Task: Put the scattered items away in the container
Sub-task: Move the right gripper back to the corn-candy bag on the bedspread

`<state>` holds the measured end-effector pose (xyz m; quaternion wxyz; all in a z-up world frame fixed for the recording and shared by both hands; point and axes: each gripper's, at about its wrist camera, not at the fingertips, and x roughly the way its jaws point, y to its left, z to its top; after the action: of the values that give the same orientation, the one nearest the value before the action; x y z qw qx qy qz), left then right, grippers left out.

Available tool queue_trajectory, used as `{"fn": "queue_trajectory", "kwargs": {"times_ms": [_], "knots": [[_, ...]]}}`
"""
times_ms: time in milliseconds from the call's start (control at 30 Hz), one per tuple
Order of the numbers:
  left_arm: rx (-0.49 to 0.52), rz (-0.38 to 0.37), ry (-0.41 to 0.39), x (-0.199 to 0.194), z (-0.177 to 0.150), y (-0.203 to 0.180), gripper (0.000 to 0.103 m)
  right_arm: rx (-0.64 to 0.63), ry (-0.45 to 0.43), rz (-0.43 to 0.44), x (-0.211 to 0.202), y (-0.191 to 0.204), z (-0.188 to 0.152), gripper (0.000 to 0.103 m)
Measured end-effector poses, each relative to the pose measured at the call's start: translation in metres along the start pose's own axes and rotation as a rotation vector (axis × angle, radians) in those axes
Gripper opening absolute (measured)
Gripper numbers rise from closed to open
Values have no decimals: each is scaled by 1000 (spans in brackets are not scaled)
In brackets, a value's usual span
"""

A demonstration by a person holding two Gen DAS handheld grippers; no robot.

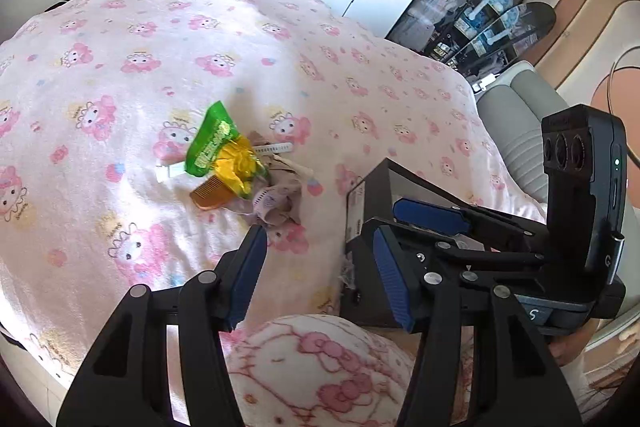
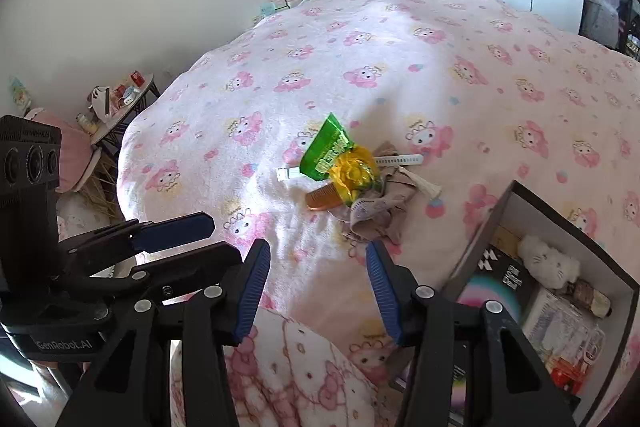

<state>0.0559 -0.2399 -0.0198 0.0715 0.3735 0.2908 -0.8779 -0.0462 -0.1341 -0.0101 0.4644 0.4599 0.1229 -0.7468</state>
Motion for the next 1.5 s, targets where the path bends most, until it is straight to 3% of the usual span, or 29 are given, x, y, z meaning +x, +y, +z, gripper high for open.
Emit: {"fn": "queue_trajectory", "kwargs": {"times_ms": [133,333,567,833,900,1067,1133,1200,1300,1367,1500], "knots": [[-87,51,-18,14,7,36,55,15,20,2,34,-1,15,47],[-206,108,-2,59,20,98,53,175,107,-60,98,-54,35,47],[-290,-13,124,128,32,130,52,272,177,-62,156,-85,55,47],[-365,-88,144,172,41,148,56,296,203,-71,197,-103,67,47],[-405,-127,159,184,42,157,62,285,219,-68,207,-102,69,47],[-519,-229,201,211,40,174,63,247,286,-24,236,-95,62,47],[-520,-215,197,217,41,176,61,250,274,-1,241,-93,60,47],[-516,-210,195,219,41,174,54,254,263,33,240,-90,60,37],[-469,-177,186,209,41,166,47,228,261,59,233,-81,58,34],[-444,-175,184,197,38,162,36,190,260,75,222,-69,55,33],[-397,-171,214,171,23,150,34,147,268,114,193,-47,39,33]]}}
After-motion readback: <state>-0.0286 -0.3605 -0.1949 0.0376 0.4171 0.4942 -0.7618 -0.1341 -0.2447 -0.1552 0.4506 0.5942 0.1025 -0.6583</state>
